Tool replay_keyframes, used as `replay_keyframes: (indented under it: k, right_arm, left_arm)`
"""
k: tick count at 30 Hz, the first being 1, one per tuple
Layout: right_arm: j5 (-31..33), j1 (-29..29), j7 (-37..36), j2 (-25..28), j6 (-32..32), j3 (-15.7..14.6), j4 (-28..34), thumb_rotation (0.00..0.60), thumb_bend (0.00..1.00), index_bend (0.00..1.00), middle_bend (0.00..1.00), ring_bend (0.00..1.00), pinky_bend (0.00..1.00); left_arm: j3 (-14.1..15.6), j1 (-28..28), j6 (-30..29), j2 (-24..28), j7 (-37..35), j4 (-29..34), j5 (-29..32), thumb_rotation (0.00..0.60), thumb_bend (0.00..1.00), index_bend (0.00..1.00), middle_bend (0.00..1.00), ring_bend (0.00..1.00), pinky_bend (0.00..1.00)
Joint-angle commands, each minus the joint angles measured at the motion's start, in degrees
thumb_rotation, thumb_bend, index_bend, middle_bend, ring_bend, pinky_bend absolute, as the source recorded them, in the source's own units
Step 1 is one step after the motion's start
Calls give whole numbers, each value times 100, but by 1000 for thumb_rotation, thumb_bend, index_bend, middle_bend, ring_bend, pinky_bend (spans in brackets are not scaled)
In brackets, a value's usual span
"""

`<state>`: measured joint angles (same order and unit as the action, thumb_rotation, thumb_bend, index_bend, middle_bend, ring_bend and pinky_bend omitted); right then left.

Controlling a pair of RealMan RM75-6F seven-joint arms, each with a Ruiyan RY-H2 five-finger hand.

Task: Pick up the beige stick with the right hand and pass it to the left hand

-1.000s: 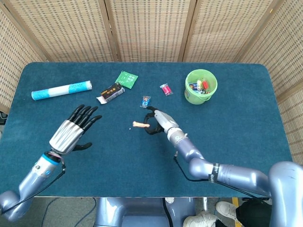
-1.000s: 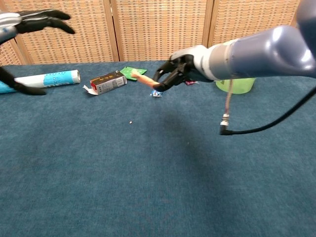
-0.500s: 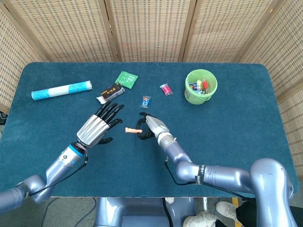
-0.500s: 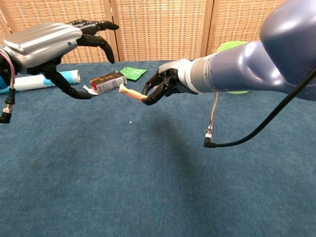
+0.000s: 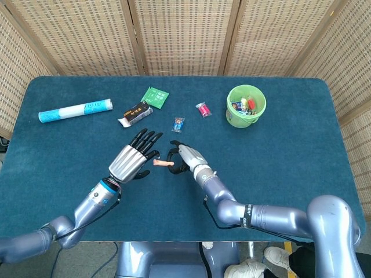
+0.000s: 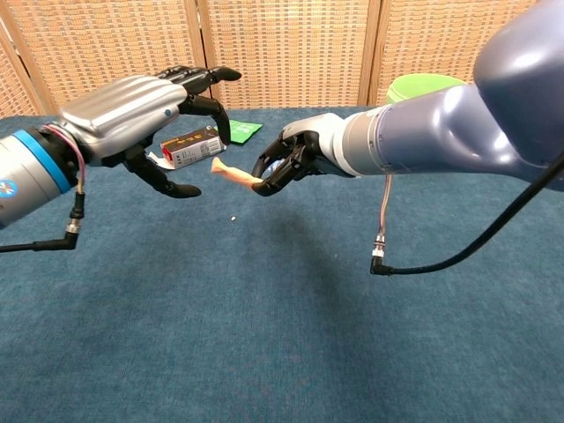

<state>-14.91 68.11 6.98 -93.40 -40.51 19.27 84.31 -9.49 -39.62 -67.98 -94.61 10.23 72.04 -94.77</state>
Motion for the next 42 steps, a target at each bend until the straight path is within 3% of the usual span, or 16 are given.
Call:
replay_keyframes:
  k: [1, 22, 42]
  right_arm:
    - [-23, -21, -33, 3, 11, 12, 32, 600, 598, 650, 141, 0, 0]
    - [-119, -129, -134, 75, -8, -19, 126, 600, 599, 651, 145, 0, 0]
    - [-172, -191, -205, 121, 28, -51, 169, 600, 599, 652, 145, 0, 0]
  left_arm:
    - [22, -67, -53, -200, 1, -187, 28, 600, 212, 403, 0, 0, 0]
    - [52, -300, -27, -754, 91, -662, 202, 600, 325, 468, 0, 0, 0]
    - [29, -410, -21, -982, 479, -705, 404, 600, 411, 520, 0, 0, 0]
